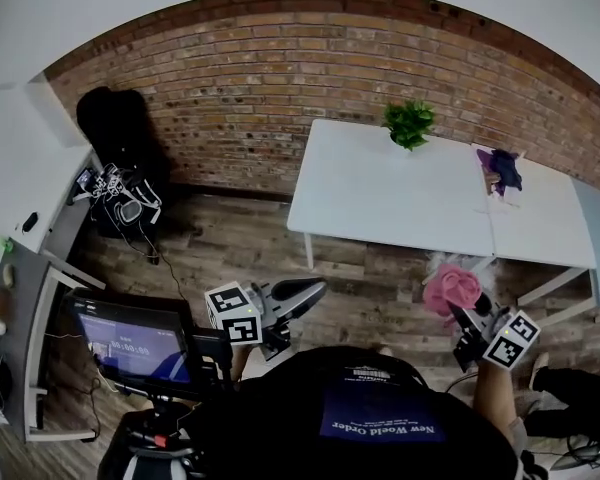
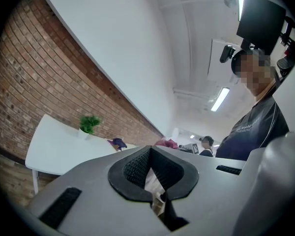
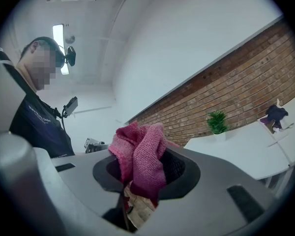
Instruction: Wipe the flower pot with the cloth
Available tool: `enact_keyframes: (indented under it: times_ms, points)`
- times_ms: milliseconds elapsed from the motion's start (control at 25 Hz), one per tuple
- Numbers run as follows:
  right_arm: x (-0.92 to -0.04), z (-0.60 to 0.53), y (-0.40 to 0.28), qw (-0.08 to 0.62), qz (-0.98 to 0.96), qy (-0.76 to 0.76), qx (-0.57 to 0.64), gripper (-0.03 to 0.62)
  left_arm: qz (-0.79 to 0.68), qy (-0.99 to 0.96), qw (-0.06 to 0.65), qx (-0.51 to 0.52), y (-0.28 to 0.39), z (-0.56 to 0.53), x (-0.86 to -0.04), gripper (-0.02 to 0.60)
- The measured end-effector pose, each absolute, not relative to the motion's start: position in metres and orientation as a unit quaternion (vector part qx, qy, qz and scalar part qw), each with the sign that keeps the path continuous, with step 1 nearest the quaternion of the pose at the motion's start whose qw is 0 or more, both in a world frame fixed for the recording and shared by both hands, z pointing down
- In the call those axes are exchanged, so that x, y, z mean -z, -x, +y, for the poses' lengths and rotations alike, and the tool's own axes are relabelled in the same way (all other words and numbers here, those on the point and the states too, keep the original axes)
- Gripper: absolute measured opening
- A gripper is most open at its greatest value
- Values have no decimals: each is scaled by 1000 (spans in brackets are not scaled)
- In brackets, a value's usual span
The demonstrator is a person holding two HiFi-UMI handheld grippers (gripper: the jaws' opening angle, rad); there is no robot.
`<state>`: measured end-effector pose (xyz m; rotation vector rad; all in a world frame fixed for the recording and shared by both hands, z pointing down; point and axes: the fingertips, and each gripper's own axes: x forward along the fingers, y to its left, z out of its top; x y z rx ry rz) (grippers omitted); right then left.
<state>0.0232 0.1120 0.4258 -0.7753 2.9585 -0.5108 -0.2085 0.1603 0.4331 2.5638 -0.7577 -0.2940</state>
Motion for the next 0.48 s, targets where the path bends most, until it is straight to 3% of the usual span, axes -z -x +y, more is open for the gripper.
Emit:
enact_keyframes:
  times_ms: [480]
  points:
    - [-412,-63,-90,15,978,142,154,110,-375,-898,200,113,123,28,-418,-2]
